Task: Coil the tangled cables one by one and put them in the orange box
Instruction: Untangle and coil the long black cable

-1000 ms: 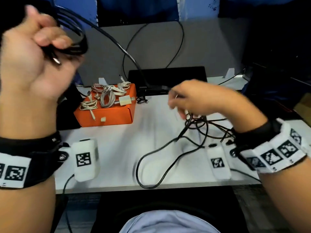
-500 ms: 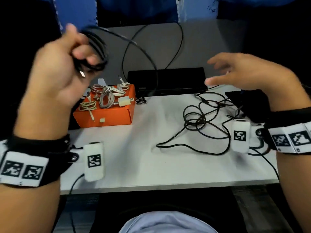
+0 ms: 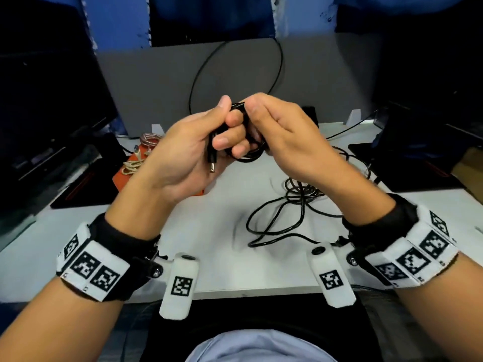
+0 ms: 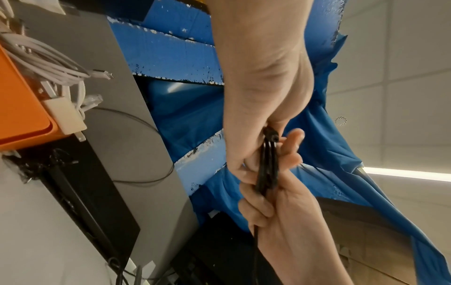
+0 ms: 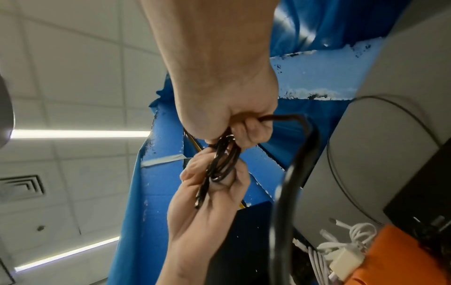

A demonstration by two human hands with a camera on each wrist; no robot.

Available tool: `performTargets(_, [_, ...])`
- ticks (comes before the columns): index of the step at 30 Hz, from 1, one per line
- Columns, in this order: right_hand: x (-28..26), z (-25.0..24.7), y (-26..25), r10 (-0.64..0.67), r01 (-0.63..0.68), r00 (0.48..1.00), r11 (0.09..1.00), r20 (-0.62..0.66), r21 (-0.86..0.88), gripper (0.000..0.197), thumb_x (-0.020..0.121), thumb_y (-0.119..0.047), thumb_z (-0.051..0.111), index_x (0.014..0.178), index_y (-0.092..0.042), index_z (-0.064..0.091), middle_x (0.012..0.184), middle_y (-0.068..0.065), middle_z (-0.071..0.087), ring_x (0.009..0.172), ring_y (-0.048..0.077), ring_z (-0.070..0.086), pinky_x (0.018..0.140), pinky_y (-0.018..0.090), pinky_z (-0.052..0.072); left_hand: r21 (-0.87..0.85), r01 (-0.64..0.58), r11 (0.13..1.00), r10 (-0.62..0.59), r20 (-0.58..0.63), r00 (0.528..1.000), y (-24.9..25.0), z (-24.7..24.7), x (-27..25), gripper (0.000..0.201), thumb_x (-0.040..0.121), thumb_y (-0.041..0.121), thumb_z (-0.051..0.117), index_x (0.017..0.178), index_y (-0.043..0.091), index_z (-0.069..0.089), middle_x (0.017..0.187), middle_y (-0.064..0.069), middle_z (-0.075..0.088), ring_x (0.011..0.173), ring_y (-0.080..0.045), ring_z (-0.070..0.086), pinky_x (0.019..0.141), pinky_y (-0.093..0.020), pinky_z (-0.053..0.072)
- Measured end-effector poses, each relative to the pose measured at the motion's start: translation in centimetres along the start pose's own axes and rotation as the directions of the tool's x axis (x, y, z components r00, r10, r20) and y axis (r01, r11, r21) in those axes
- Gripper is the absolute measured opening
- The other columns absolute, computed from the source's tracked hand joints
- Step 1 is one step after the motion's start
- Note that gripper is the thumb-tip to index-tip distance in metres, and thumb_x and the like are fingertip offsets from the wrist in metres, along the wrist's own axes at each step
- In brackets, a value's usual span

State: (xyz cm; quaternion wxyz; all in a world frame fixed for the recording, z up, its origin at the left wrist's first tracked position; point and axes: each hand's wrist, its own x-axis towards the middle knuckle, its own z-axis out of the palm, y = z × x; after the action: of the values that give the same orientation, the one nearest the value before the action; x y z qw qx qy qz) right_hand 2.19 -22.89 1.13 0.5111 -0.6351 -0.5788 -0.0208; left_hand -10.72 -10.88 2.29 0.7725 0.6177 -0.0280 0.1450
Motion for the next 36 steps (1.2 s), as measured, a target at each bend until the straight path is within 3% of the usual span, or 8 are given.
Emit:
performTargets(3, [-0.4,-0.6,-0.9,-0.048,0.049,0.998,0.998,0.038,-0.033,0.034,0.111,-0.033,0.041,0.100,-0.013,0.066,0.085,-0.007,0.074,0.068,0.011,0.068,0.076,0.043,0.056,0.059,0.012,0.998,-0.016,0.063,0.998,0.6,-0.6,-0.4,0.039,0.110,0.029,0.030,0.087,0.010,0.056,0.063,0.000,0.053,0.076,-0.024,0.059,0.081,-0.028,0.052])
performTargets(9, [-1.3,-0.7,-2.1,-0.097,0.075,0.983,0.987,0.159,0.140,0.029,0.111,-0.027,0.044,0.092,-0.028,0.066,0.088,-0.016,0.071,0.075,0.027,0.076,0.074,0.039,0.057,0.127,0.094,0.988,-0.105,0.091,0.990,1.0,-0.2,-0.9,0.050,0.108,0.039,0.032,0.071,0.016,0.055,0.049,0.004,0.045,0.071,-0.026,0.055,0.084,-0.032,0.052])
performTargets(12, [-0.7,-0.9,-1.7,-0.065,-0.003,0.983,0.929,0.170,0.369,0.026,0.109,-0.024,0.047,0.102,-0.018,0.071,0.094,-0.006,0.071,0.087,0.046,0.074,0.073,0.040,0.055,0.058,0.046,0.997,-0.051,0.084,0.995,0.5,0.1,-0.9,0.044,0.107,0.035,0.035,0.073,0.017,0.055,0.048,0.007,0.046,0.067,-0.020,0.053,0.083,-0.029,0.047])
performTargets(19, [-0.4,-0.2,-1.1,-0.161,0.174,0.985,0.948,-0.068,0.268,0.025,0.109,-0.020,0.051,0.115,-0.008,0.072,0.092,-0.005,0.072,0.081,0.031,0.076,0.074,0.047,0.058,0.030,-0.031,0.999,0.029,0.062,0.998,0.3,0.6,-0.7,0.044,0.109,0.037,0.030,0.079,0.016,0.054,0.054,0.006,0.047,0.070,-0.018,0.052,0.079,-0.029,0.049])
performTargets(23, [-1.1,-1.1,-1.9,-0.157,0.117,0.982,0.941,0.104,0.317,0.030,0.109,-0.014,0.048,0.116,0.008,0.067,0.085,-0.003,0.070,0.077,0.040,0.076,0.066,0.038,0.056,0.015,0.077,0.997,-0.078,0.241,0.967,0.6,-0.1,-1.3,0.053,0.104,0.044,0.027,0.078,0.017,0.063,0.053,0.005,0.054,0.074,-0.021,0.058,0.081,-0.029,0.050])
performTargets(26, [-1.2,-1.4,-2.4,-0.135,0.091,0.983,0.944,0.122,0.317,0.035,0.111,-0.018,0.042,0.115,0.009,0.065,0.088,0.017,0.066,0.074,0.047,0.068,0.063,0.051,0.055,-0.022,0.026,0.999,-0.019,0.256,0.967,0.4,0.4,-1.3,0.044,0.103,0.038,0.035,0.074,0.019,0.063,0.048,0.011,0.049,0.062,-0.023,0.032,0.074,-0.024,0.048])
performTargets(32, [-0.8,-1.1,-1.9,-0.162,0.150,0.985,0.974,0.057,0.172,0.033,0.113,-0.022,0.036,0.111,-0.005,0.064,0.090,-0.011,0.062,0.088,0.018,0.065,0.083,0.054,0.055,-0.212,-0.036,0.977,0.093,0.269,0.959,-0.5,1.0,-0.6,0.038,0.107,0.028,0.032,0.089,0.010,0.060,0.052,0.012,0.055,0.050,-0.006,0.039,0.061,-0.018,0.042])
performTargets(36, [-0.7,-1.1,-1.9,-0.079,0.073,0.997,0.981,0.026,0.180,0.037,0.114,-0.028,0.031,0.114,-0.008,0.062,0.076,-0.011,0.057,0.067,0.004,0.054,0.060,0.016,0.042,-0.126,-0.146,0.981,0.172,0.227,0.958,-0.1,0.9,-0.6,0.049,0.107,0.032,0.030,0.104,0.007,0.073,0.048,0.013,0.055,0.050,-0.003,0.043,0.083,-0.023,0.037])
